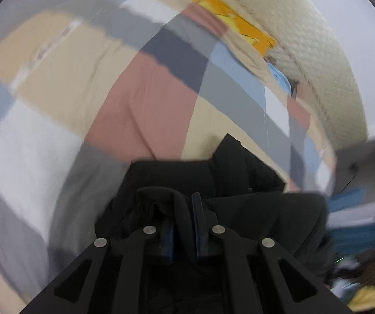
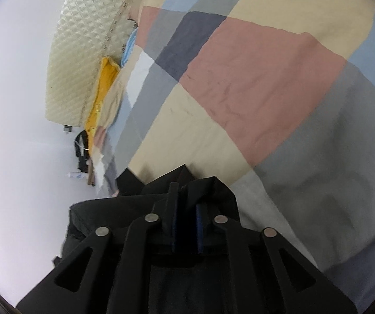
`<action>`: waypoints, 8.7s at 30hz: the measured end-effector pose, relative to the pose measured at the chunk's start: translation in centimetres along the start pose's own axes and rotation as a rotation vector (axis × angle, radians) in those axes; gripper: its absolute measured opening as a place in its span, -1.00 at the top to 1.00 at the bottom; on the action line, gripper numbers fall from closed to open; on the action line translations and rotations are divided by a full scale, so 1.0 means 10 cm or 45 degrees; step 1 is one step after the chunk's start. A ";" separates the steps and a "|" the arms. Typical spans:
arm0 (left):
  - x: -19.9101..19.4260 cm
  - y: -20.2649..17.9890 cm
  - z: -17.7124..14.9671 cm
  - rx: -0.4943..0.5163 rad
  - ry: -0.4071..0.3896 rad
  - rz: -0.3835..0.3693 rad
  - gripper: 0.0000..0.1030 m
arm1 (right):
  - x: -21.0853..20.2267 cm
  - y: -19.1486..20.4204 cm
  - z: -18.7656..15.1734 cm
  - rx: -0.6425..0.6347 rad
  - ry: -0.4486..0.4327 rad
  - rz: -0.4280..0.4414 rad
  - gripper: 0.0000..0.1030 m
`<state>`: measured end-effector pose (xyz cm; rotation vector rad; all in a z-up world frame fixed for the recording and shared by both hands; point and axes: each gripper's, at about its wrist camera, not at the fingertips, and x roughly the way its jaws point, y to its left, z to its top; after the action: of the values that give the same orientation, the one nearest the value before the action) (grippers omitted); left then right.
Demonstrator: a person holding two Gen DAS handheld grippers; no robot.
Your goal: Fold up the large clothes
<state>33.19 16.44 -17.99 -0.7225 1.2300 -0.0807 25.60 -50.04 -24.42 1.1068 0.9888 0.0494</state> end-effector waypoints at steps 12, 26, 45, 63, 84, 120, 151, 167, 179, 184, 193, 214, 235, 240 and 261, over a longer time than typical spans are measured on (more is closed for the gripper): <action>-1.47 0.41 -0.32 -0.160 -0.208 -0.140 -0.40 | -0.99 0.53 -0.32 -0.190 -0.189 -0.128 -0.49; -0.48 -1.01 -1.28 0.596 -0.367 0.222 -0.40 | -0.32 1.26 -1.46 -0.752 -0.218 -0.137 -0.32; 0.83 -1.79 -1.22 0.952 -0.483 0.365 -0.43 | 0.92 1.53 -1.32 -1.086 -0.343 -0.398 -0.27; 0.95 -1.53 -1.08 0.885 -0.500 0.225 -0.46 | 1.37 1.52 -1.24 -1.136 -0.200 -0.386 -0.32; 0.56 -1.29 -1.11 0.884 -0.521 0.219 -0.56 | 0.86 1.51 -1.42 -1.205 -0.276 -0.305 -0.53; -1.32 -0.94 -2.03 0.796 -0.842 0.328 -0.68 | -0.68 1.78 -2.09 -1.201 -0.621 -0.140 -0.99; -2.61 -1.16 -3.81 0.839 -0.960 0.282 -0.94 | -2.33 1.91 -3.86 -1.287 -0.732 -0.098 -1.00; -2.07 -0.77 -3.77 0.749 -0.757 0.375 -0.94 | -1.98 1.39 -3.90 -1.192 -0.581 -0.218 -1.00; -2.02 -0.70 -3.68 0.722 -0.694 0.412 -0.94 | -1.79 1.38 -3.83 -1.198 -0.545 -0.278 -1.00; -2.03 -0.69 -3.65 0.710 -0.685 0.419 -0.94 | -1.75 1.42 -3.84 -1.212 -0.531 -0.294 -1.00; -2.09 -0.67 -3.60 0.675 -0.672 0.415 -0.94 | -1.81 1.46 -3.83 -1.190 -0.531 -0.301 -1.00; -2.01 -0.66 -3.61 0.673 -0.622 0.428 -0.94 | -1.81 1.46 -3.85 -1.208 -0.539 -0.342 -1.00; -1.92 -0.67 -3.64 0.678 -0.582 0.420 -0.94 | -1.79 1.37 -3.83 -1.198 -0.522 -0.355 -1.00; -1.92 -0.68 -3.65 0.686 -0.581 0.420 -0.94 | -1.79 1.38 -3.82 -1.198 -0.514 -0.358 -1.00; -1.91 -0.70 -3.68 0.700 -0.581 0.400 -0.94 | -1.77 1.37 -3.84 -1.186 -0.512 -0.366 -1.00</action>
<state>-3.75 2.31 -3.74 -0.0533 0.8113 0.0085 -5.48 -24.23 -6.00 0.1028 0.6245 0.0444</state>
